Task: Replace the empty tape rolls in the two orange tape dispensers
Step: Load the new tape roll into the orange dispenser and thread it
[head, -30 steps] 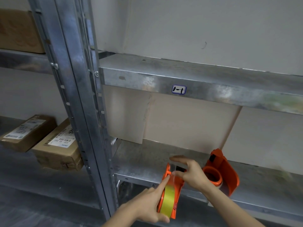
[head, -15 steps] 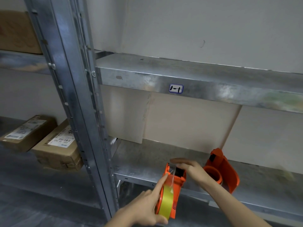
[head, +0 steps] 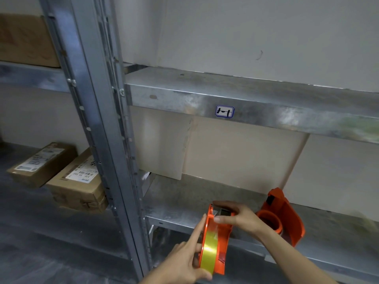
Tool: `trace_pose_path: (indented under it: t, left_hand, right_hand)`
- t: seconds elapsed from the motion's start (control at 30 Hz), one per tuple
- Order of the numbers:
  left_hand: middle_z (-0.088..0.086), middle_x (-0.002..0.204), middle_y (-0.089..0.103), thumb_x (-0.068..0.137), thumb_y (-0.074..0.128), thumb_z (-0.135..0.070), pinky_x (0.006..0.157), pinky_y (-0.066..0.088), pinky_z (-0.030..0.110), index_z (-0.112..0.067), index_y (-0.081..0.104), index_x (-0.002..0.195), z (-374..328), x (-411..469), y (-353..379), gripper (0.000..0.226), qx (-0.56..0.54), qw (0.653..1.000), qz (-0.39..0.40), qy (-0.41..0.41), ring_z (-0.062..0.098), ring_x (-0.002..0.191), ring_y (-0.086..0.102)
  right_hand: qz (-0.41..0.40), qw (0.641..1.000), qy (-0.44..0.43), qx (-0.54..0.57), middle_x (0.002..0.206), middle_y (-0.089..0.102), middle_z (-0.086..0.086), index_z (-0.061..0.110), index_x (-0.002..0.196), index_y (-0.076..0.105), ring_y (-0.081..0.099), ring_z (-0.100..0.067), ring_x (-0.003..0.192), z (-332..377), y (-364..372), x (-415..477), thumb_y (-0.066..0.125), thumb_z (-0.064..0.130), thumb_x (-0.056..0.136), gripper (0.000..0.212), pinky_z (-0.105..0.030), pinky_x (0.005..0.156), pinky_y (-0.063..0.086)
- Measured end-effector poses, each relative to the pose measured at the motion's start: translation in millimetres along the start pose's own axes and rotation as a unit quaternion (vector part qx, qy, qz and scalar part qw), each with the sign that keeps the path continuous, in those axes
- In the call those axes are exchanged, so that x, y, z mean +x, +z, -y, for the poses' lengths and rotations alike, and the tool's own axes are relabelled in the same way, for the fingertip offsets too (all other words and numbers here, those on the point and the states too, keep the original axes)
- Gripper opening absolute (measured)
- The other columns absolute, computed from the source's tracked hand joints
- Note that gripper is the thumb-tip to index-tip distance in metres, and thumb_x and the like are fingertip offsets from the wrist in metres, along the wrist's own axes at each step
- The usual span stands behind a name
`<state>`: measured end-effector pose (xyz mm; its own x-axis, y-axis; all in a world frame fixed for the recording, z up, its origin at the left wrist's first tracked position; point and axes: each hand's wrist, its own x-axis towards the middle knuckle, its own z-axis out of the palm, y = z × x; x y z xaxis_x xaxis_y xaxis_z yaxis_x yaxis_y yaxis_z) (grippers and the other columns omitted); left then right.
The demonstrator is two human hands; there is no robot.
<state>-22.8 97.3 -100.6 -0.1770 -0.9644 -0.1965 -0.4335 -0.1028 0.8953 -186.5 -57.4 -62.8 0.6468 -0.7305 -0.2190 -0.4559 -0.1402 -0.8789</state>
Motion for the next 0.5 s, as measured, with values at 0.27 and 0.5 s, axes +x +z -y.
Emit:
trace_pose_path:
  t: [0.27,0.5]
  left_hand:
    - [-0.012,0.115,0.072,0.076,0.081,-0.027,0.096,0.055,0.038,-0.072,-0.020,0.135,-31.8,-15.7,9.3,0.126,-0.021,0.999,-0.024,0.025,0.008,0.099,0.070]
    - [-0.003,0.109,0.074,0.077,0.080,-0.020,0.096,0.055,0.042,-0.071,-0.018,0.137,-79.1,-32.2,28.8,0.126,-0.025,0.996,-0.022,0.080,0.013,0.097,0.072]
  right_hand:
    - [0.006,0.998,-0.035,0.052,0.111,0.071,0.006,0.026,0.117,0.062,0.067,-0.006,0.101,19.4,-24.4,-33.7,0.086,0.020,0.062,0.061,-0.016,0.076,0.054]
    - [-0.026,0.994,-0.106,-0.019,0.115,0.066,0.009,0.032,0.117,0.058,0.064,0.000,0.102,47.0,-53.8,-91.7,0.088,0.018,0.060,0.066,-0.010,0.079,0.050]
